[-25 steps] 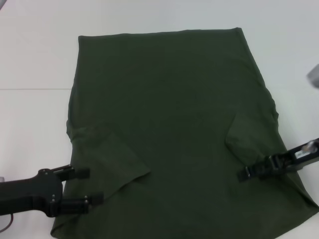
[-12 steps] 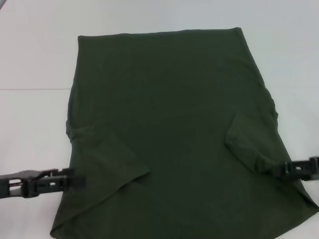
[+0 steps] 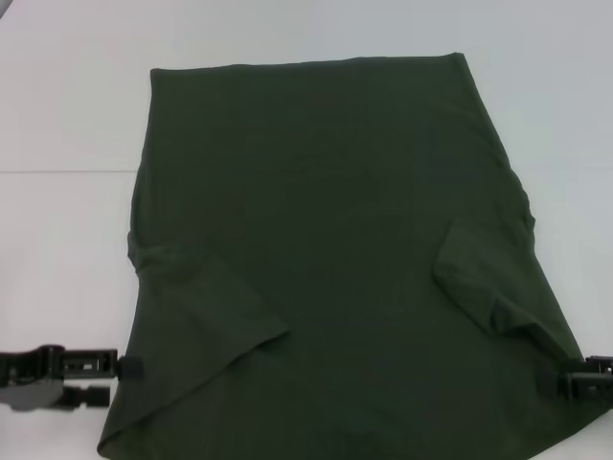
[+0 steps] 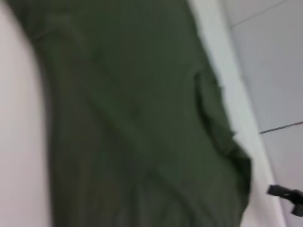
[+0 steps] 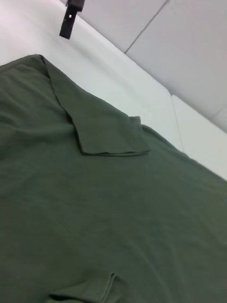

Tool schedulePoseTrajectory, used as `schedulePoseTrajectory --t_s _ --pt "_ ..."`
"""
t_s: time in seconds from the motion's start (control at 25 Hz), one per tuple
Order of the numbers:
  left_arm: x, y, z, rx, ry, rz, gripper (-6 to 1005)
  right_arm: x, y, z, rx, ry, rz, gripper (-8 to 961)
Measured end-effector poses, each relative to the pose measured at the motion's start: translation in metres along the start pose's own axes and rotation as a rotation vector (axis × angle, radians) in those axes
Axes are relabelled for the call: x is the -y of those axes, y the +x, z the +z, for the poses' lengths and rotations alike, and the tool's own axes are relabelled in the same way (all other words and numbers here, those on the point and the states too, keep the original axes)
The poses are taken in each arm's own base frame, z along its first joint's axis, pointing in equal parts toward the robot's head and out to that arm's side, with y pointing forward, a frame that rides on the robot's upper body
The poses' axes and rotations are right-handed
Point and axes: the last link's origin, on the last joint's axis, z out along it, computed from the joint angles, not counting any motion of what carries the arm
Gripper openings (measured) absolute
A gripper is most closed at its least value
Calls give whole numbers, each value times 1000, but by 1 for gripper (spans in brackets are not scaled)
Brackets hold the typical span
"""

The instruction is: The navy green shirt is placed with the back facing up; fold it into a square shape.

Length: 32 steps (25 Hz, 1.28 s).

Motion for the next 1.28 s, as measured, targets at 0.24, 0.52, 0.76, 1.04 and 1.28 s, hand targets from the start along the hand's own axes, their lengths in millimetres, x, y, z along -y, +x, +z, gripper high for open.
schedulePoseTrajectory --t_s 0.24,0.52,0.76,1.04,1.28 --pt "8 2 6 99 150 -140 921 2 5 2 1 -10 -97 857" --pt "5 3 15 155 191 -171 921 -10 6 11 -16 -85 -339 857" --pt "4 4 18 140 183 -193 921 -15 2 15 -7 -84 -460 857" --pt "13 1 22 120 234 -221 920 -14 2 13 -2 -77 -487 856" --pt "19 2 21 102 274 -226 920 -15 5 15 8 -79 -534 856"
